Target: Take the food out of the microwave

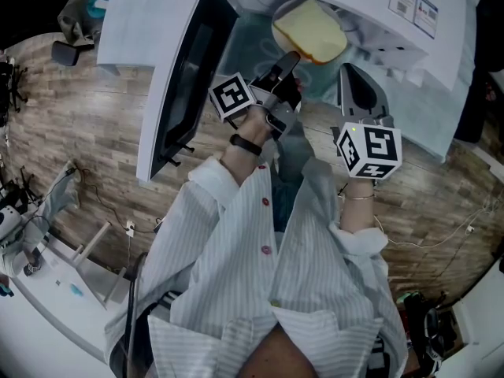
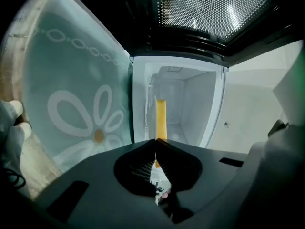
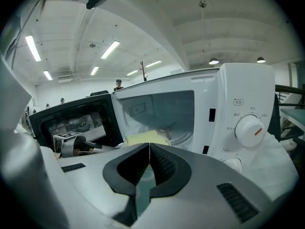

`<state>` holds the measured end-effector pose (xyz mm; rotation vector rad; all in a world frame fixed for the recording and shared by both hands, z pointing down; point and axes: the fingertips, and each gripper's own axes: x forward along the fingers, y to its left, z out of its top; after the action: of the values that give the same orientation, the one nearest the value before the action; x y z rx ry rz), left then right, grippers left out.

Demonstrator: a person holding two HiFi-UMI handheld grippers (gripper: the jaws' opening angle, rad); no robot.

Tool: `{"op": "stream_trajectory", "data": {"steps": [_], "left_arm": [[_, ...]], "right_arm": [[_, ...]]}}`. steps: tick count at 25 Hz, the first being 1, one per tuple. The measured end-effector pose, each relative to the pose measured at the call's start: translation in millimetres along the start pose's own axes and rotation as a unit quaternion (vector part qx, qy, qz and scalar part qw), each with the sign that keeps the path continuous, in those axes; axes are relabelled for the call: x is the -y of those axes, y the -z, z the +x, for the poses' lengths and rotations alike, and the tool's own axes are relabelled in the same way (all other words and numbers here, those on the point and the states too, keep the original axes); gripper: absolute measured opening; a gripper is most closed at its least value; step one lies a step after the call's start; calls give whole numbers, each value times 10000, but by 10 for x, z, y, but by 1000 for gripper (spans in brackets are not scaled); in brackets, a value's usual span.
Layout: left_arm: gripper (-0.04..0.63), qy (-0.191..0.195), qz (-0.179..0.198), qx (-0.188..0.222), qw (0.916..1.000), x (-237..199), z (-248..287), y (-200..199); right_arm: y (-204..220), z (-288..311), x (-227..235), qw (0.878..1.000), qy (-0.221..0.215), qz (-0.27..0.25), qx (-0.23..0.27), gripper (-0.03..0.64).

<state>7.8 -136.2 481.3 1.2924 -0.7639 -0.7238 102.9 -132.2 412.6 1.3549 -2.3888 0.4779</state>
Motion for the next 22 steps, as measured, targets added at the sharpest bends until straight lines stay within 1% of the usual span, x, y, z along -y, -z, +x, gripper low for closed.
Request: {"op": "stream_trajectory", "data": {"steps": [9, 19, 22], "left_arm": [[14, 83, 46, -29, 10000, 43, -219, 43], [14, 82, 364, -200, 9991, 219, -317, 60], [14, 131, 367, -206, 9990, 318, -385, 85]], "right_arm": [[19, -123, -108, 10000, 22, -11, 35, 31], [2, -244, -93, 9999, 60, -43, 89, 31], [-56, -296, -71, 9999, 88, -52, 139, 29]]}}
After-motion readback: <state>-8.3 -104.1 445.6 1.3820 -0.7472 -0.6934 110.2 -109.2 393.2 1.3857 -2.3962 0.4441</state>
